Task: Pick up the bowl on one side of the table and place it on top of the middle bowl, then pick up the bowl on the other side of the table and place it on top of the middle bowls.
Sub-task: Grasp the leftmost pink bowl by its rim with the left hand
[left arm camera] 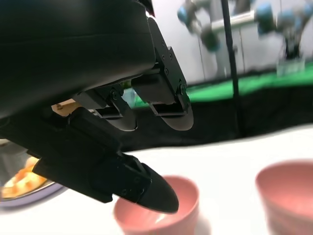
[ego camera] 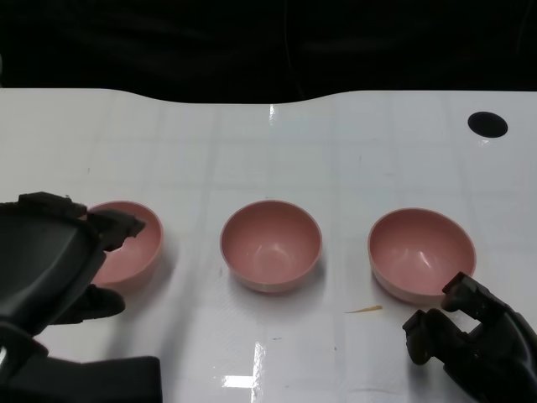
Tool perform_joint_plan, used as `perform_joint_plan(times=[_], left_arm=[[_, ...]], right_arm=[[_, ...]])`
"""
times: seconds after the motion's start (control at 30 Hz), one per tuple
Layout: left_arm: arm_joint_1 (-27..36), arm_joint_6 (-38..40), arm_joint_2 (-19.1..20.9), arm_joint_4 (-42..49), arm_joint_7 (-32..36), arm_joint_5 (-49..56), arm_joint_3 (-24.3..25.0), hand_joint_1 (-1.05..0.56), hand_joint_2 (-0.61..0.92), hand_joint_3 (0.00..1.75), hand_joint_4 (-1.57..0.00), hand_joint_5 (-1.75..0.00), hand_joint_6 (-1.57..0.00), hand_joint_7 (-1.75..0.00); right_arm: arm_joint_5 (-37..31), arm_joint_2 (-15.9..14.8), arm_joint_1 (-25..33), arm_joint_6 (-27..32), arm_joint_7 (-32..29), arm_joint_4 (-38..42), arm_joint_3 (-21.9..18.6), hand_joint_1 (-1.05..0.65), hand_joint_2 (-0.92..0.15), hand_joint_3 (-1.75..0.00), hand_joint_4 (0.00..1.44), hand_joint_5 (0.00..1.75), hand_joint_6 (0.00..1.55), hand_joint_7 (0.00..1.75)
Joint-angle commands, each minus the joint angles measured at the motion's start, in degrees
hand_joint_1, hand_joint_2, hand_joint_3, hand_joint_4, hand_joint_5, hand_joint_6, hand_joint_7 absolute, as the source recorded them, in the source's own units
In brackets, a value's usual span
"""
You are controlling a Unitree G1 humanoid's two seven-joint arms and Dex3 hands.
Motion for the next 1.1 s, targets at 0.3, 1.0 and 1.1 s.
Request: perform_joint_plan(times=[0.3,1.0,1.1], left_arm=[[-10.3,0.1,5.2,15.9,1.4,-0.9,-7.7,-0.97,0.92,0.05,-0.6,0.0,-0.65,0.0],[-17.9,0.6,4.6,30.6,3.8,-6.2,-17.3,-0.83,0.92,0.1,-0.63,-0.02,-0.65,-0.02],[-18.7,0.8,4.4,32.9,4.6,-6.2,-18.4,-0.82,0.92,0.13,-0.63,-0.02,-0.66,-0.01]], right_arm=[[-0.8,0.7,1.3,0.2,-3.6,-3.2,0.7,-0.06,-0.52,-1.14,0.91,1.69,0.96,1.26],[-0.6,0.7,2.5,1.2,-4.7,-5.5,1.4,-0.08,-0.48,-1.19,0.88,1.73,0.94,1.29],[-0.3,0.4,2.3,1.3,-4.1,-5.1,1.2,-0.08,-0.48,-1.19,0.89,1.73,0.94,1.3]])
